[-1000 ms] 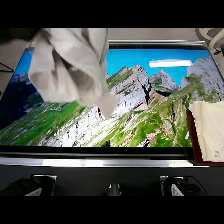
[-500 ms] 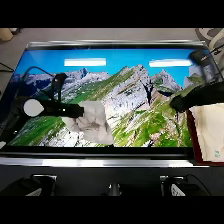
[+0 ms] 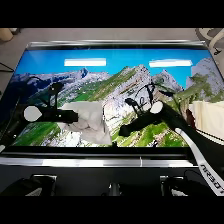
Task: Fold the shirts.
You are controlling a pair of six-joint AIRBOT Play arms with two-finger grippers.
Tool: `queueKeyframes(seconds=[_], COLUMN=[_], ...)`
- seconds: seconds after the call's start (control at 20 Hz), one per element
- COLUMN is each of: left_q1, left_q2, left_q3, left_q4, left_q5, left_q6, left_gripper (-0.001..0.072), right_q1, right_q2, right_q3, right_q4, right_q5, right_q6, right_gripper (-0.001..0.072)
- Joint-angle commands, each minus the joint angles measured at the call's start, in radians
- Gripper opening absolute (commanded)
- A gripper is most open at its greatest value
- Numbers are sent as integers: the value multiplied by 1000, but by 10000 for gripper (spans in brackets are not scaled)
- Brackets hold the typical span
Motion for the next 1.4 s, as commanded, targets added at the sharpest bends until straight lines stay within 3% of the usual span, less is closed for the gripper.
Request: queueKeyframes(seconds=[0.0,0.2,0.4,0.55,0.6,0.65,0.8,0.95,1.2,1.35], left_q1=[8,8,8,8,8,8,8,10,9,9], left_q2=[14,16,31,53,60,68,108,179,294,337], left_q3=[-4,-4,-4,-4,-4,-4,15,134,513,729], left_q4=[2,2,2,1,2,1,2,33,105,106], left_q5=[1,1,1,2,1,1,-3,-43,-74,-60], left_q6=[13,13,13,13,13,13,40,144,137,60], left_gripper=[32,32,32,32,32,32,32,31,31,31], right_q1=[108,188,238,262,263,261,211,77,-170,-203], right_q2=[-112,-130,-137,-138,-138,-137,-107,63,485,697], right_q3=[-17,-16,-16,-16,-15,-11,47,159,449,584], right_q4=[193,266,267,285,291,291,204,-57,-299,-427], right_q5=[-101,-190,-256,-300,-304,-291,-184,-61,-44,-113], right_q6=[-9,-8,65,122,120,120,18,23,30,31], right_gripper=[704,686,661,472,301,27,15,14,14,15])
